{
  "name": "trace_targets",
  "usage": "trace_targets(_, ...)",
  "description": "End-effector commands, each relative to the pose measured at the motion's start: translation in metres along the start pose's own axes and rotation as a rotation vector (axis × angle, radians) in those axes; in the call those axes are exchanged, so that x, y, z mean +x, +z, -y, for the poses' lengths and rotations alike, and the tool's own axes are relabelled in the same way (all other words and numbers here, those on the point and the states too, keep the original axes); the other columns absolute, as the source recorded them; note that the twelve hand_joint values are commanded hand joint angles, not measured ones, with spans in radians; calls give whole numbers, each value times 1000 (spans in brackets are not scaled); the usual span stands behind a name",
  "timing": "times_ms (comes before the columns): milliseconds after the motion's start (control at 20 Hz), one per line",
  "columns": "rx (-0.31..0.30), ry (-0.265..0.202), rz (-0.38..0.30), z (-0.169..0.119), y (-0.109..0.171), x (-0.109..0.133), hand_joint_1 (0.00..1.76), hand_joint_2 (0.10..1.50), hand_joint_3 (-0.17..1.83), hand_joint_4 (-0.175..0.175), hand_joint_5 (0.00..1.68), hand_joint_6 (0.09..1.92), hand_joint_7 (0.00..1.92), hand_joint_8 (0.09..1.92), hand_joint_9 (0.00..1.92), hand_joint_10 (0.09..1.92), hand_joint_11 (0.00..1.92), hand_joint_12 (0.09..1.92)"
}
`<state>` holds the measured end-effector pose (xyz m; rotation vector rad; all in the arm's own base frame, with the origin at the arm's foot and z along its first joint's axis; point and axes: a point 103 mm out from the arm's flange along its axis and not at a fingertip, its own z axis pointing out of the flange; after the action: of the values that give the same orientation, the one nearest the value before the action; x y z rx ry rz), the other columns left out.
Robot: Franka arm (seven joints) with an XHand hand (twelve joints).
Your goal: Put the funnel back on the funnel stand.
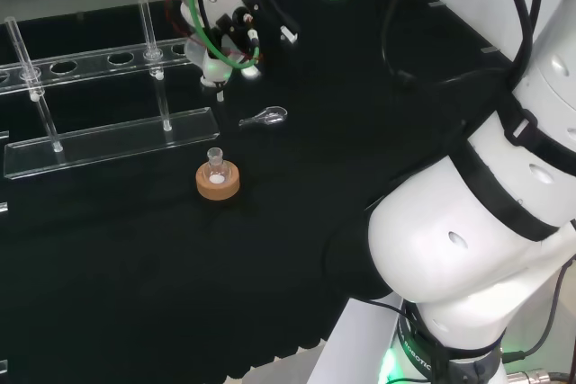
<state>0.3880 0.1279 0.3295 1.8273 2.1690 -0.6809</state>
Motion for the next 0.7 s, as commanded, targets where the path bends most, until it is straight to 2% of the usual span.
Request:
trace_targets(50,-23,30,-20,-13,-16,-26,935,773,548,19,823,653,684,664,1178,350,793,1124)
trace_targets(450,-40,60,-38,-41,-34,-55,934,772,551,15,819,656,679,668,1173,344,795,1121)
trace_targets(700,-49,59,-45,-64,-44,-63,927,772,552,13,813,655,675,669,1167,340,796,1122)
